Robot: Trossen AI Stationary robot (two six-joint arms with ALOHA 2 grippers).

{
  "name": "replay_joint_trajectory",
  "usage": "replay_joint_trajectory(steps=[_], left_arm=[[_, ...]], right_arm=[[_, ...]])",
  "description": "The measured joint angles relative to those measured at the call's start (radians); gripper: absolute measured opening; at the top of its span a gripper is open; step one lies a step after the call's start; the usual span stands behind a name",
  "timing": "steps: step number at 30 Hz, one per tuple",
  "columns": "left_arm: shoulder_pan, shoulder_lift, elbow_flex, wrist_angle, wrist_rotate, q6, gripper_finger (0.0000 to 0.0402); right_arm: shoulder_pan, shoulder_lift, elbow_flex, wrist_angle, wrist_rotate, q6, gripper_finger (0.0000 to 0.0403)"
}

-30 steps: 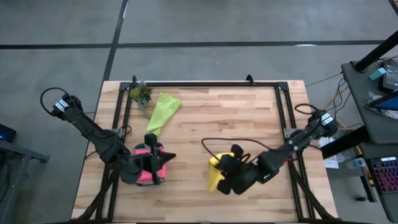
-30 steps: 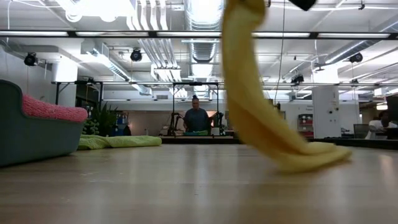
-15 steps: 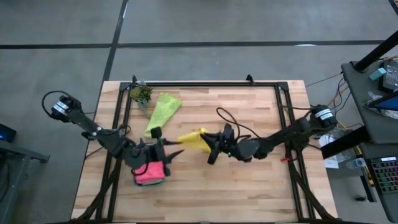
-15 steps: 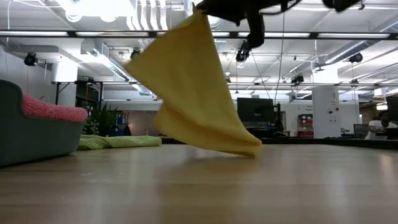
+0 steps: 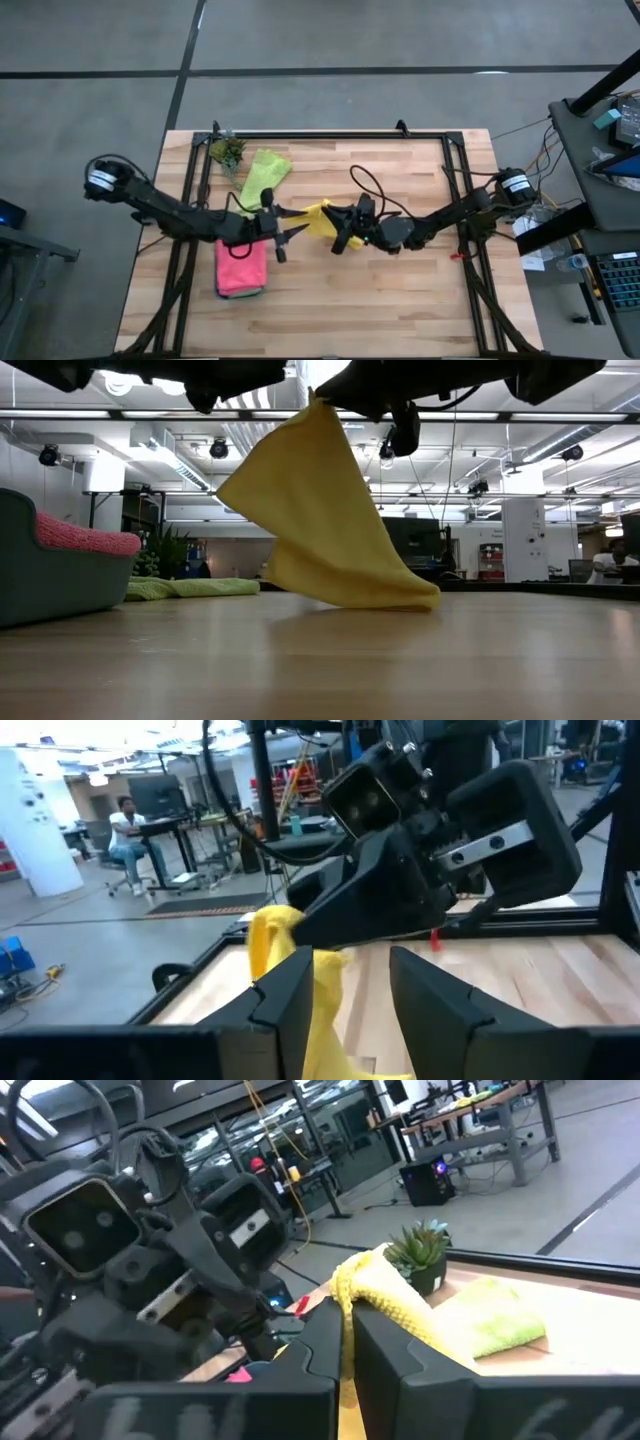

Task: Fold microfiber towels
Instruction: Fold the yellow microfiber cloth

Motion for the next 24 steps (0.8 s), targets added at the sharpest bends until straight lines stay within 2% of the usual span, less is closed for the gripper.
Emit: replay_joint_trajectory(steps=[6,11,17,24], left_arm=[[0.036,0.136,0.020,0.127,0.023,0.001,0.0120],[0.053,0.217,0.036,0.214,-0.011,0.002,0.0120],[0.061,0.255,0.065,0.217,-0.046,0.000,0.0113],[0.061,0.257,0.065,0.217,-0.096,0.002,0.0068]], right_arm=[[-0.007,0.000,0.000,-0.001,0.002,0.000,0.0009],[-0.009,0.000,0.000,-0.007,0.002,0.000,0.0009],[-0.010,0.000,0.000,-0.007,0.004,0.000,0.0009],[-0.010,0.000,0.000,-0.010,0.003,0.000,0.0009]])
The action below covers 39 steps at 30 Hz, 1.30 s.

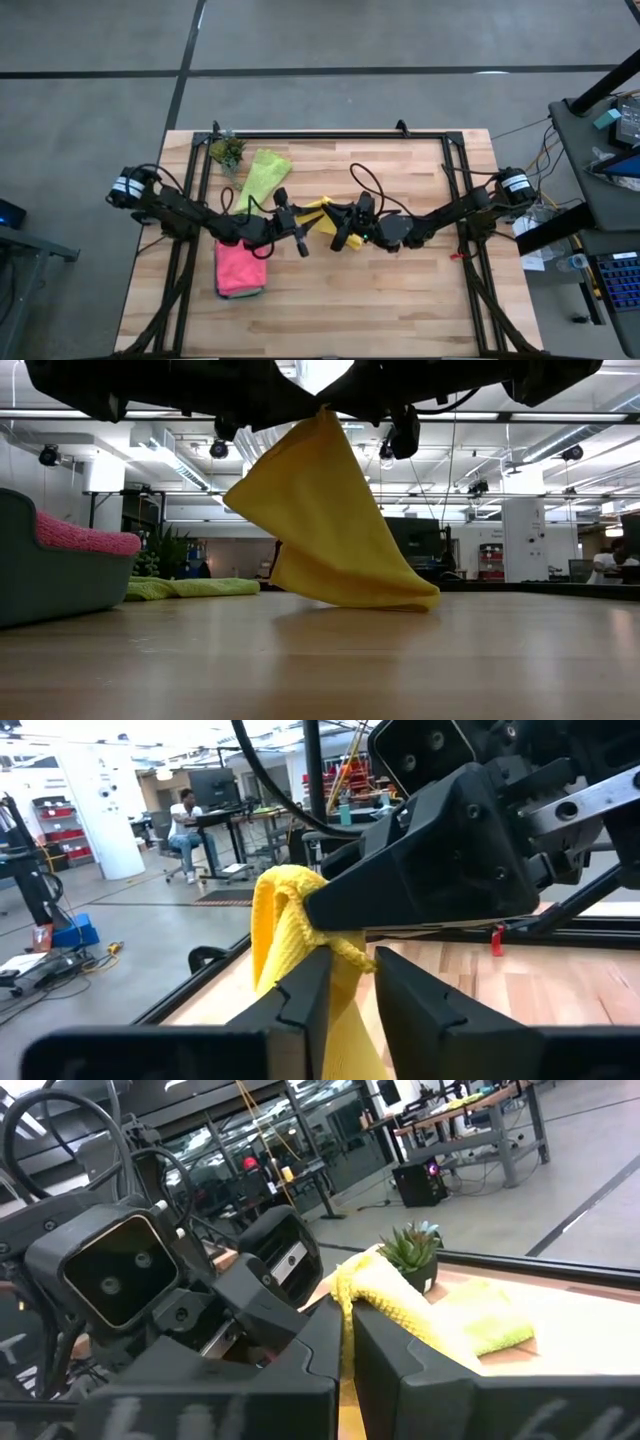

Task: Fold microfiber towels
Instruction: Fold the yellow microfiber cloth

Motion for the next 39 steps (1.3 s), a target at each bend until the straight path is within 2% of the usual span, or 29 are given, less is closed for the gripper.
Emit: replay_joint_trajectory(steps=[7,12,17,21,25,28,31,34,36,39], left_arm=[[0.000,-0.001,0.000,-0.007,-0.006,0.050,0.0009],[-0.003,-0.046,-0.007,-0.020,-0.004,0.070,0.0001],[-0.030,-0.171,-0.018,-0.038,-0.007,0.146,0.0000],[-0.037,-0.293,-0.019,-0.168,-0.023,0.170,0.0000],[-0.037,-0.368,-0.020,-0.213,-0.022,0.176,0.0000],[-0.039,-0.401,-0.020,-0.222,-0.017,0.204,0.0000],[-0.039,-0.418,-0.020,-0.231,0.002,0.206,0.0000],[-0.039,-0.421,-0.020,-0.230,0.028,0.205,0.0000],[-0.039,-0.421,-0.019,-0.231,0.037,0.203,0.0000],[-0.039,-0.421,-0.016,-0.229,0.043,0.201,0.0000]], right_arm=[[0.001,0.000,0.000,-0.016,-0.003,0.000,0.0009],[0.000,-0.006,0.002,-0.026,-0.002,0.003,0.0011],[0.001,-0.053,0.001,-0.113,-0.008,0.000,0.0043],[0.011,-0.105,0.002,-0.186,-0.007,0.007,0.0080],[0.019,-0.144,0.002,-0.246,-0.065,-0.011,0.0101],[0.025,-0.164,0.002,-0.257,-0.087,-0.024,0.0081],[0.030,-0.171,0.003,-0.258,-0.090,-0.057,0.0033],[0.029,-0.177,0.003,-0.260,-0.174,-0.172,0.0017],[0.029,-0.183,0.003,-0.268,-0.236,-0.334,0.0025],[0.041,-0.187,0.003,-0.281,-0.235,-0.633,0.0051]])
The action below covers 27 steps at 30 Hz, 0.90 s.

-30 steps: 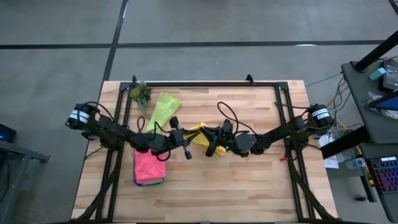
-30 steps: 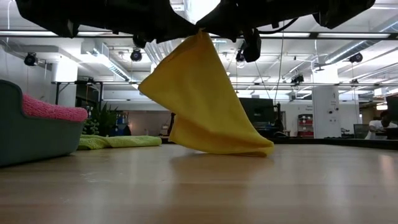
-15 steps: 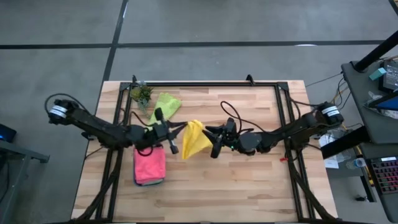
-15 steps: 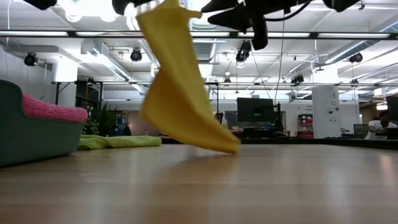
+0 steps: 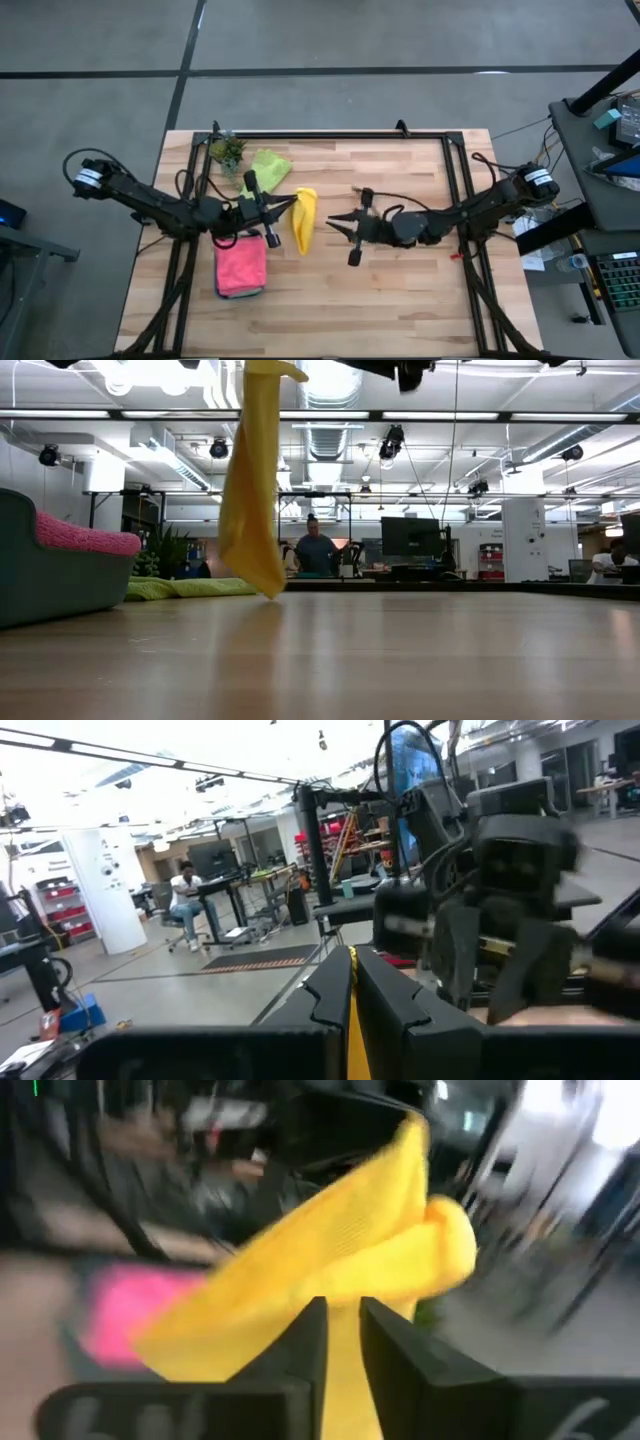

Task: Fold microfiber towels
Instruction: Fold the yellow microfiber cloth

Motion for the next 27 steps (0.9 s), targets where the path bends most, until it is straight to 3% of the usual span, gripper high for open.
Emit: replay_joint_trajectory(steps=[6,10,17,27], left_arm=[[0.000,-0.004,0.001,0.003,0.013,-0.001,0.0000],[0.000,-0.004,0.007,0.003,0.020,-0.001,0.0000],[0.000,-0.004,0.018,0.005,0.021,-0.003,0.0000],[0.000,-0.004,0.019,0.010,0.022,-0.003,0.0000]], right_arm=[[0.010,0.014,0.000,0.001,0.201,-0.724,0.0124],[0.003,0.021,0.000,0.034,0.216,-1.002,0.0168],[-0.022,0.027,0.008,0.141,0.087,-1.175,0.0189],[-0.069,0.124,0.161,0.085,0.002,-1.203,0.0189]])
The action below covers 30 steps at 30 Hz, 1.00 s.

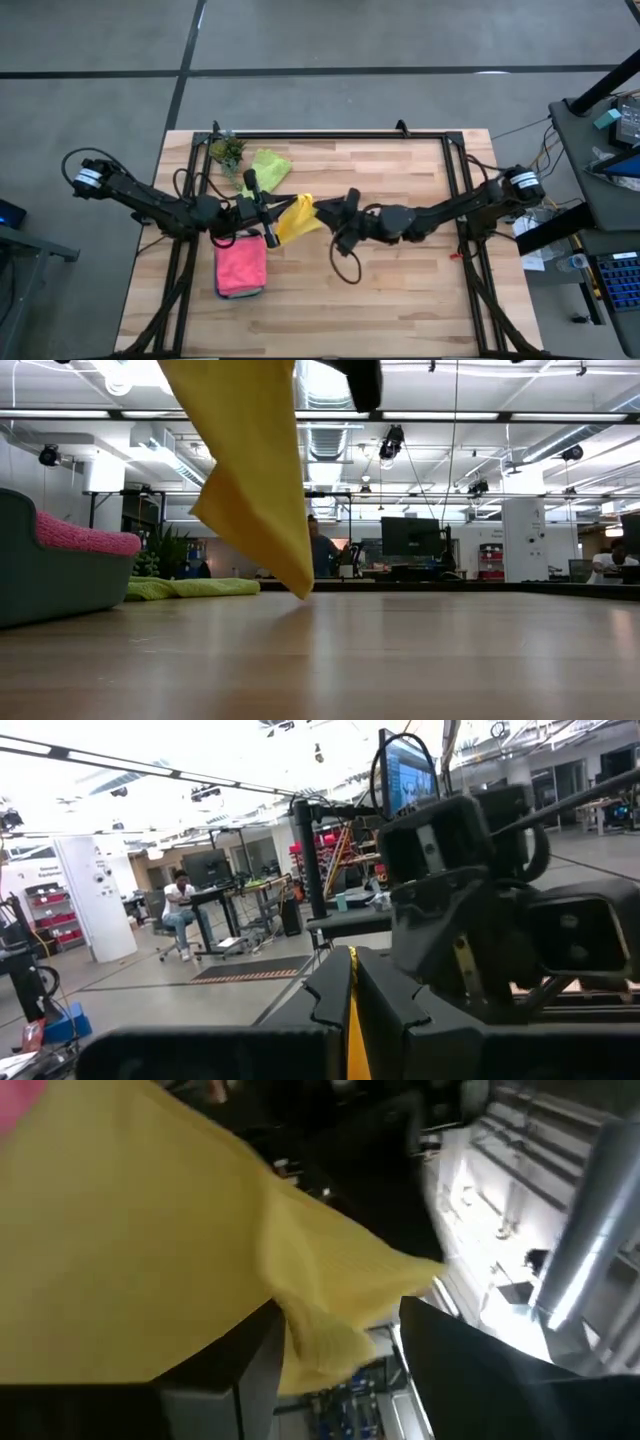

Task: Fold microfiber towels
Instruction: Fold the yellow microfiber cloth

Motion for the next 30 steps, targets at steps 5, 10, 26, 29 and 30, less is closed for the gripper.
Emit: replay_joint_trajectory(steps=[5,10,26,29,30], left_arm=[[0.000,0.000,-0.001,-0.002,0.000,0.002,0.0000],[0.000,0.000,-0.001,-0.004,0.000,0.003,0.0000],[0.008,-0.110,0.016,0.002,-0.215,0.133,0.0000],[0.014,-0.156,0.014,0.010,-0.282,0.175,0.0000],[0.020,-0.171,0.014,0.006,-0.298,0.187,0.0000]], right_arm=[[-0.008,0.065,0.103,-0.065,0.064,0.002,0.0172],[0.003,0.069,0.149,-0.136,0.074,0.008,0.0084],[0.082,0.016,0.200,-0.166,0.412,0.003,0.0009],[0.080,-0.015,0.228,-0.171,0.511,0.038,0.0009],[0.079,-0.024,0.238,-0.173,0.541,0.054,0.0009]])
